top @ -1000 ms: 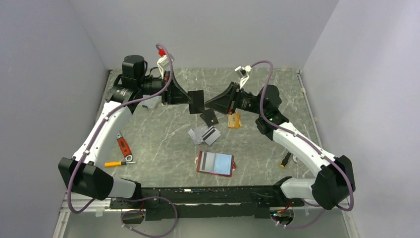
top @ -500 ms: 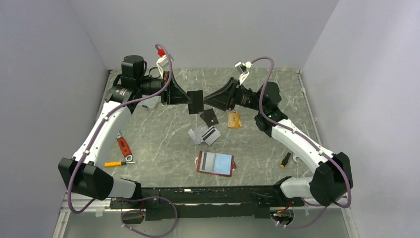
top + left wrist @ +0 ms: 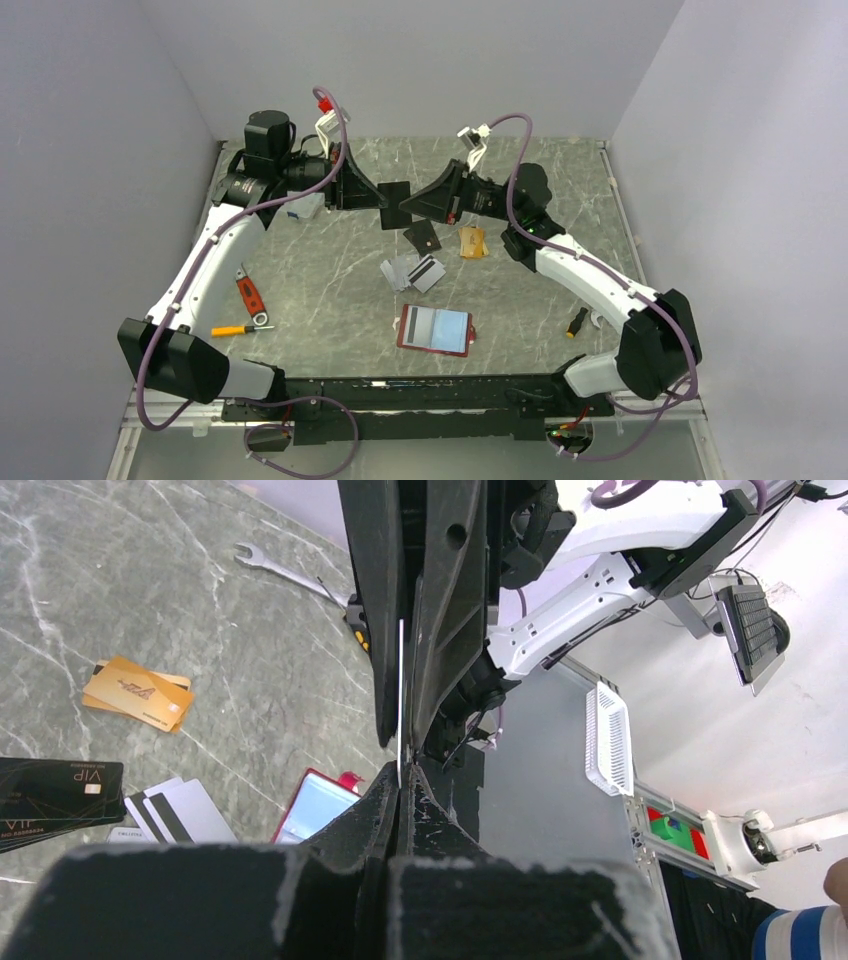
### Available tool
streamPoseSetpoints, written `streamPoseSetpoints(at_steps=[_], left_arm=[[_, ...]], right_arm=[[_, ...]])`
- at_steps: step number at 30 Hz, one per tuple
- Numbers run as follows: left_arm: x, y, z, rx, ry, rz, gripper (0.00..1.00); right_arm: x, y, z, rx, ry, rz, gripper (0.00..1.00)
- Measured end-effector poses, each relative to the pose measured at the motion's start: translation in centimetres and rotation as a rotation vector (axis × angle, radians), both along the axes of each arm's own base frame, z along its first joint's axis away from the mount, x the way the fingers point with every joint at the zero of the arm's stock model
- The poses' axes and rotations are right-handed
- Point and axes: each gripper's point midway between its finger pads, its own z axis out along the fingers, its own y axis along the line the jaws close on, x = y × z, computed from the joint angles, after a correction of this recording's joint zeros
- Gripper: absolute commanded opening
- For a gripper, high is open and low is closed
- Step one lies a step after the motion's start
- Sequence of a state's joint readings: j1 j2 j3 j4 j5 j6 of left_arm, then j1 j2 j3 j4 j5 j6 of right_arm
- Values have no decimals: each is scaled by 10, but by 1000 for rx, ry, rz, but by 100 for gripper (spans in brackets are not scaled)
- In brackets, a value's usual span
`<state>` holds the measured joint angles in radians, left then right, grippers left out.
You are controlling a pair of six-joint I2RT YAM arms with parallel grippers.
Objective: Put the credit cards into the card holder
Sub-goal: Pick up the credit card from the storage box.
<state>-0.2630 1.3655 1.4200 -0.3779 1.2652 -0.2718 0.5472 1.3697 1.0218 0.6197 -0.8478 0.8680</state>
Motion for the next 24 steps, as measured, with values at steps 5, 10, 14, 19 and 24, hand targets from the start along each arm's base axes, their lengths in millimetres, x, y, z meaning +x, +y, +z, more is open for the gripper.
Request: streamPoseSetpoints(at_steps=[5, 10, 14, 19, 24], left_arm=[[1, 0, -2, 1, 8, 1, 6], [7, 0, -9, 19, 6, 21, 55], [16, 1, -28, 62, 28, 64, 99], [22, 4, -99, 149, 168, 93, 99], [5, 14, -203, 302, 387, 162, 99]], right_arm=[[-2, 5, -3, -2, 15, 17, 0], [-1, 2, -10, -32, 32, -7, 0], [1, -16, -36, -111, 99, -89, 0], [-10, -44, -126, -299, 292, -197, 0], [-55, -78, -237, -538, 564, -243, 0]])
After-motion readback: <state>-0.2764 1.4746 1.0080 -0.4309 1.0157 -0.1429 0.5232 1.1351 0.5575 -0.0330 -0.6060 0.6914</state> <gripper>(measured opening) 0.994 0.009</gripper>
